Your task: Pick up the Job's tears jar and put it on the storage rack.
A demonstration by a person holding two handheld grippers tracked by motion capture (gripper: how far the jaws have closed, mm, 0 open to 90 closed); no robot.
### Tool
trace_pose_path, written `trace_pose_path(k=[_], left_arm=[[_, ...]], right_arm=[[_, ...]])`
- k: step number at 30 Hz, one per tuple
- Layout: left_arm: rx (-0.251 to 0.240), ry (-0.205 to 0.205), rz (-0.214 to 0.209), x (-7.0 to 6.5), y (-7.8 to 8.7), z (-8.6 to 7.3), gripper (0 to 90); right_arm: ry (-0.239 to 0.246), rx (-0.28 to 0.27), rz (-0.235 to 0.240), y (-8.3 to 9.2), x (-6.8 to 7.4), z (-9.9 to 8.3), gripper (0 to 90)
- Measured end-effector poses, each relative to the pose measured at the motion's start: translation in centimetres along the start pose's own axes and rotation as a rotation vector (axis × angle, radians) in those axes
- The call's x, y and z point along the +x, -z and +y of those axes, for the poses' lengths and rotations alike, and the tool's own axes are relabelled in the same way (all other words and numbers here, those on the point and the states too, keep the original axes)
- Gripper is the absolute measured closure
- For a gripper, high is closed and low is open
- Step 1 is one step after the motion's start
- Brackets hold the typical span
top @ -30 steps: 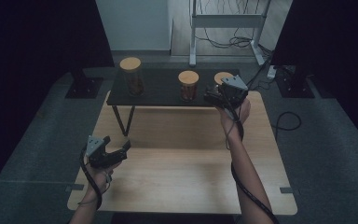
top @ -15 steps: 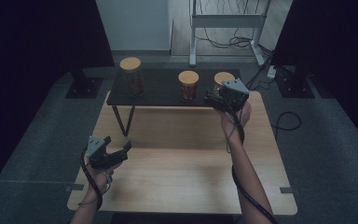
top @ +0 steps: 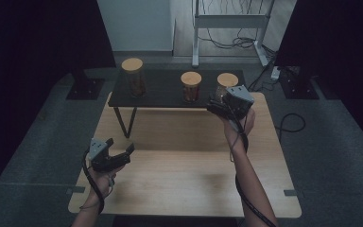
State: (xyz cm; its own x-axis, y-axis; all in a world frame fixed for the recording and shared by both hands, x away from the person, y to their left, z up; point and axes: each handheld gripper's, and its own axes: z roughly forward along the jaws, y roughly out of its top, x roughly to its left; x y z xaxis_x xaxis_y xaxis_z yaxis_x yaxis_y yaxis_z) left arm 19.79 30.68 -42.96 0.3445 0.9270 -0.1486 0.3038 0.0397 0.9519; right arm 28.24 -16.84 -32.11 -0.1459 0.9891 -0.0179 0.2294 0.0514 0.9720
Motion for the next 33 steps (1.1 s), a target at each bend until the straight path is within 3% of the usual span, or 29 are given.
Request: trace_pose_path(k=[33], left_arm=[[0.012,-0.010,-0.010,-0.3,-0.2,-0.1,7.6]], right_arm=[[-0.012,-0.010,0.024,4.3,-0.3,-5.2,5.3]])
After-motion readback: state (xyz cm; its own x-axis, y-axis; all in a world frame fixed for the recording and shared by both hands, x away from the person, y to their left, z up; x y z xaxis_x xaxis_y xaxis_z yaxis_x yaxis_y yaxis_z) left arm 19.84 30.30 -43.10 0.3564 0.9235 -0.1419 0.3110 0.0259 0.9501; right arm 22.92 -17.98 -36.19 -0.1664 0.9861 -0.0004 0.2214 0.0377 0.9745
